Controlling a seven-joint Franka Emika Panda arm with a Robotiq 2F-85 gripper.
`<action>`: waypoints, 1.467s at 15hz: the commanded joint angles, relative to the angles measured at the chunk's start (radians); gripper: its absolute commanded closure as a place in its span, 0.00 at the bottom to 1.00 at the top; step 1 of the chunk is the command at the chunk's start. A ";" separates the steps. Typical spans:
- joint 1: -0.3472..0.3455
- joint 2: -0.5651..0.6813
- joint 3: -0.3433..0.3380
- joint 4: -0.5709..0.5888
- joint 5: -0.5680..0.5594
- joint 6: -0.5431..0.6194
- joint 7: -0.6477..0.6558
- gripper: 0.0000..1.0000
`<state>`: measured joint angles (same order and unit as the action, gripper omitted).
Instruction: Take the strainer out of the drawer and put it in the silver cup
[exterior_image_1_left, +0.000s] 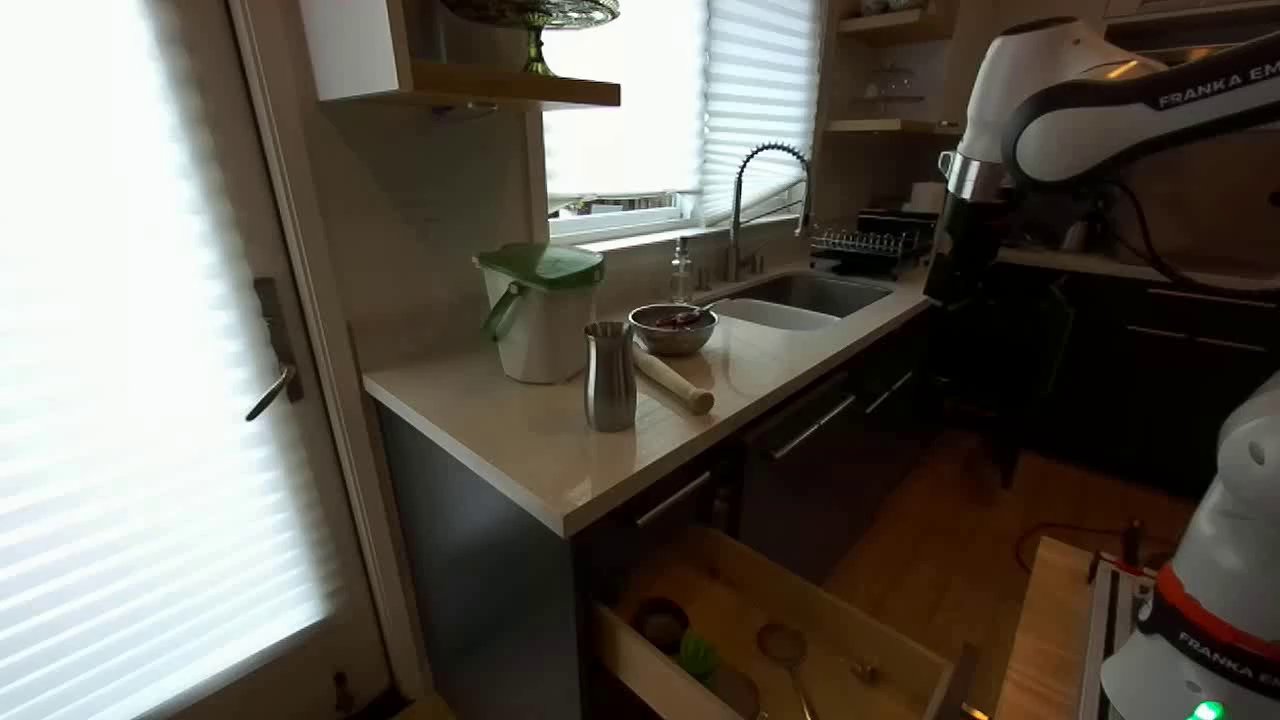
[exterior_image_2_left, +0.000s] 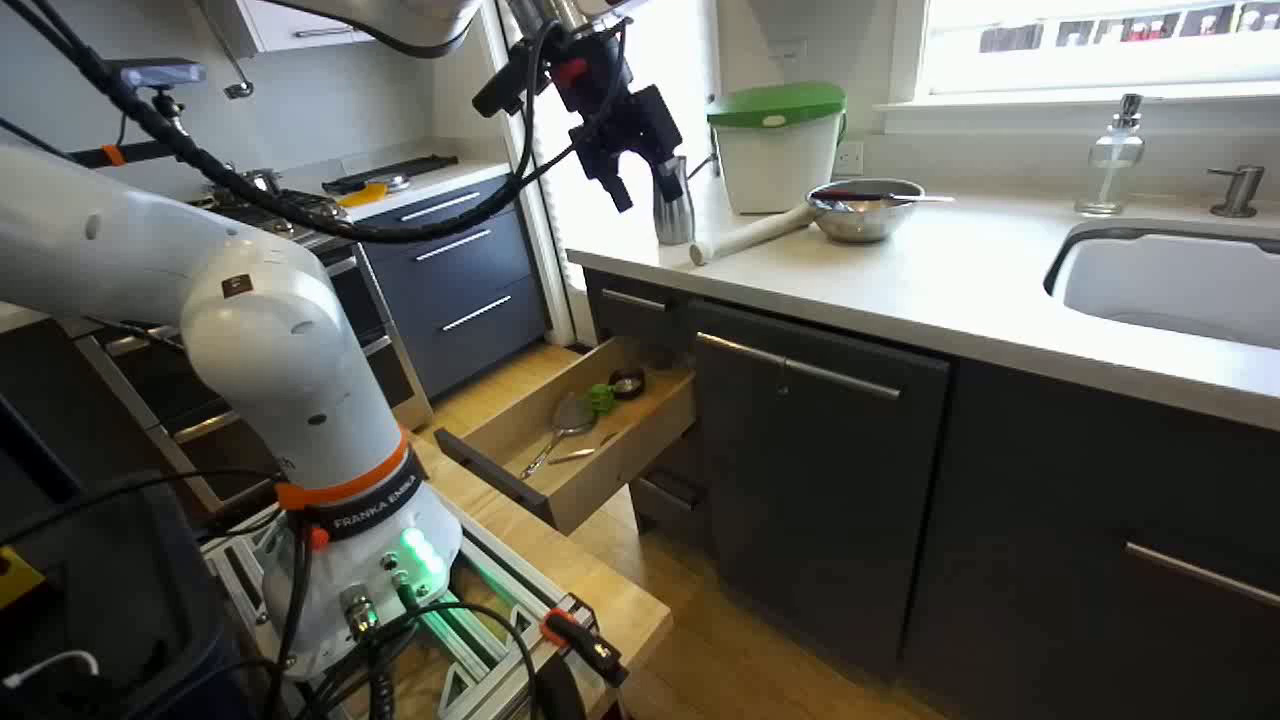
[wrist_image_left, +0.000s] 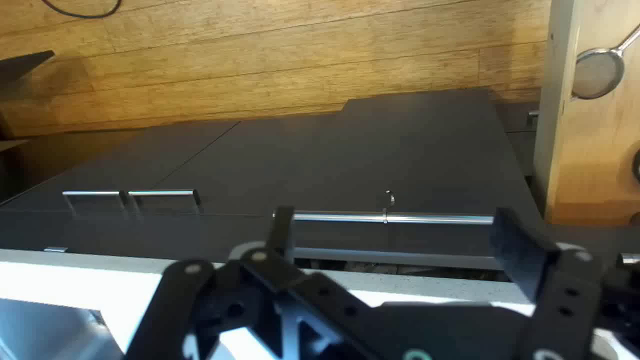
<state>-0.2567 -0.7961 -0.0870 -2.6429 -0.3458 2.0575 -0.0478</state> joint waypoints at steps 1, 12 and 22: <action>0.014 0.000 -0.010 0.003 -0.009 -0.007 0.008 0.00; 0.254 0.285 0.116 -0.137 0.149 -0.049 0.027 0.00; 0.364 0.522 0.141 -0.125 0.211 0.099 -0.093 0.00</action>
<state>0.0336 -0.4499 0.0379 -2.7691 -0.1904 2.0363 -0.0927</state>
